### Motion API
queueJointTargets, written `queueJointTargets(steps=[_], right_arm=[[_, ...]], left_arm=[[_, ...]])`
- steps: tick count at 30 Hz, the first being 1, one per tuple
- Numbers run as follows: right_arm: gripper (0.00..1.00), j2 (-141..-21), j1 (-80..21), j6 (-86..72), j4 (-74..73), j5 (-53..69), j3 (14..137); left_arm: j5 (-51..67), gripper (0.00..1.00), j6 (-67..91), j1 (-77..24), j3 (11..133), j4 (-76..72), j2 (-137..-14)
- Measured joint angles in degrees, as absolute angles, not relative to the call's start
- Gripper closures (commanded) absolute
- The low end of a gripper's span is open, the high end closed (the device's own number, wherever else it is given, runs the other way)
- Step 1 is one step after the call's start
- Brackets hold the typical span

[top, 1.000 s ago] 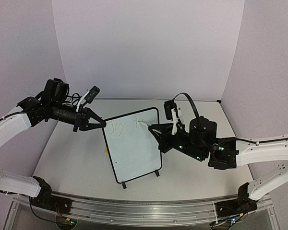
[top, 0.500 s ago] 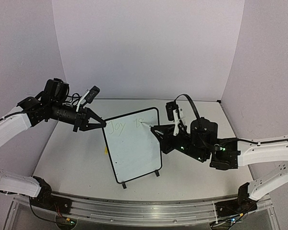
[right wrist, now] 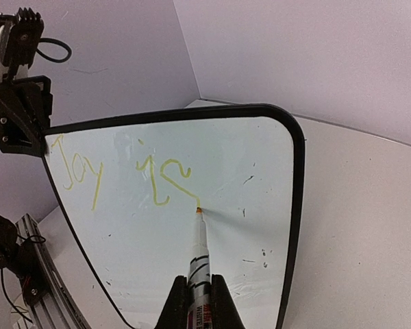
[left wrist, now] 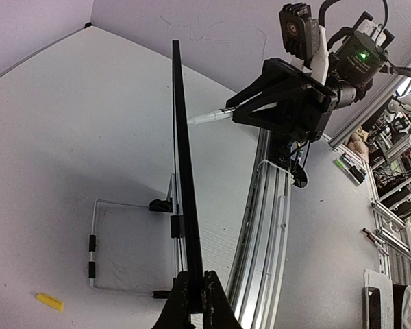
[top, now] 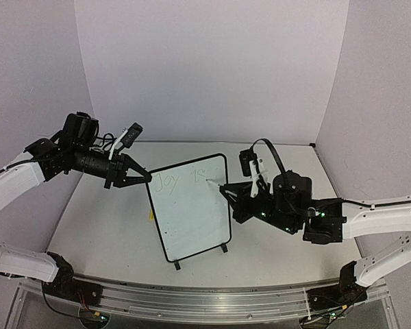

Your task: Write a sentence on the whiteboard

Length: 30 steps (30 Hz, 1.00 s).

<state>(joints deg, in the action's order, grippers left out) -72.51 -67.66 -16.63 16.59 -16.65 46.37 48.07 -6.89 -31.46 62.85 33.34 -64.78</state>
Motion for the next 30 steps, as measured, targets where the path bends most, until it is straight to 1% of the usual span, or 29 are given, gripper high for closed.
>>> queueJointTargets(steps=[20, 23, 30], right_arm=[[1.00, -74.06, -67.64, -16.53, 17.87, -12.25, 46.39], [1.00, -72.65, -67.64, -16.56, 19.23, -10.54, 45.79], [1.00, -63.90, -67.64, -16.46, 21.50, -6.46, 42.61]], left_arm=[[48.10, 1.00, -6.96, -31.46, 62.85, 33.32, -64.79], [48.23, 1.00, -7.05, -31.50, 62.85, 33.36, -64.79], [48.36, 1.00, -7.09, -31.51, 62.85, 33.36, -64.82]])
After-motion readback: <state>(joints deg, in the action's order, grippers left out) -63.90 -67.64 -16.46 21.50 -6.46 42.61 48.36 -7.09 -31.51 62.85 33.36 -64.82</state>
